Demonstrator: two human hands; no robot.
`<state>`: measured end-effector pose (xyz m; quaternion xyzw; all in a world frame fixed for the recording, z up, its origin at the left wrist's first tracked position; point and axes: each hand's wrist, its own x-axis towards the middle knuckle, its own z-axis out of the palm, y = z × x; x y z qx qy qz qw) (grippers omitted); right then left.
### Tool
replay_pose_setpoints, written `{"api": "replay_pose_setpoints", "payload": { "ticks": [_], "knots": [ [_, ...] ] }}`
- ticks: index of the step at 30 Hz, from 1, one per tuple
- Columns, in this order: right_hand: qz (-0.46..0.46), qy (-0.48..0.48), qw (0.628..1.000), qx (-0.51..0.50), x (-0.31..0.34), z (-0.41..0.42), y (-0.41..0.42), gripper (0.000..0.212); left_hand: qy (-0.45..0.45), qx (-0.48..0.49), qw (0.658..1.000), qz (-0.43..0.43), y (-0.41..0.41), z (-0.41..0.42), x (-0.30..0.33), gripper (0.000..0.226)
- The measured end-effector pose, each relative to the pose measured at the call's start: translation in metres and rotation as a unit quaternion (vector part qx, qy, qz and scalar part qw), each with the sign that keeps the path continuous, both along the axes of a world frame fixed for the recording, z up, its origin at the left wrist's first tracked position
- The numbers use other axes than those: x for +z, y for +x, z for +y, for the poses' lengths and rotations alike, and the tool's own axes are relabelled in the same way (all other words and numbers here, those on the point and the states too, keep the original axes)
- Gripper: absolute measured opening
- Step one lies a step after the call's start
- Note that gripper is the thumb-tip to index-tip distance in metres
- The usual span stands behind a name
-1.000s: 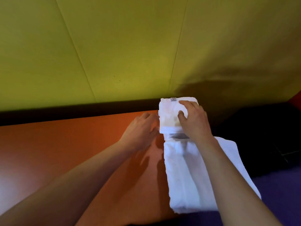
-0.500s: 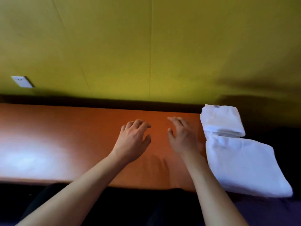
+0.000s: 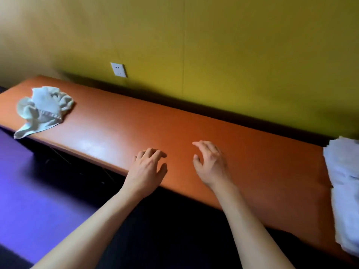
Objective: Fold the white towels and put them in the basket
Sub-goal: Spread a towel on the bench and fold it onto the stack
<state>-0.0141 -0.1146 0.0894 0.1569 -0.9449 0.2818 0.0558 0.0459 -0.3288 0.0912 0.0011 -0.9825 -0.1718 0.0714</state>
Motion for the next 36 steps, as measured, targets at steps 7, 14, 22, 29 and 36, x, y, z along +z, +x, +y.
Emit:
{"api": "replay_pose_setpoints", "payload": {
  "ticks": [7, 14, 22, 29, 36],
  "knots": [
    [-0.035, 0.030, 0.996, 0.079, -0.023, -0.122, -0.029, 0.043, 0.022, 0.096, 0.995, -0.010, 0.005, -0.100, -0.038, 0.046],
    [-0.070, 0.069, 0.982, 0.163, -0.063, -0.242, -0.065, 0.044, 0.010, 0.165, 0.986, -0.011, -0.017, -0.196, -0.090, 0.041],
    [-0.063, 0.145, 0.964, 0.212, -0.123, -0.350, -0.129, 0.056, -0.093, 0.205, 0.974, 0.024, -0.087, -0.321, -0.140, 0.045],
    [0.010, 0.188, 0.961, 0.202, -0.151, -0.382, -0.158, 0.056, -0.180, 0.244, 0.953, 0.017, -0.172, -0.428, -0.167, 0.036],
    [0.016, 0.172, 0.965, 0.196, -0.167, -0.379, -0.162, 0.059, -0.100, 0.316, 0.940, -0.083, -0.220, -0.508, -0.158, 0.053]
  ]
}}
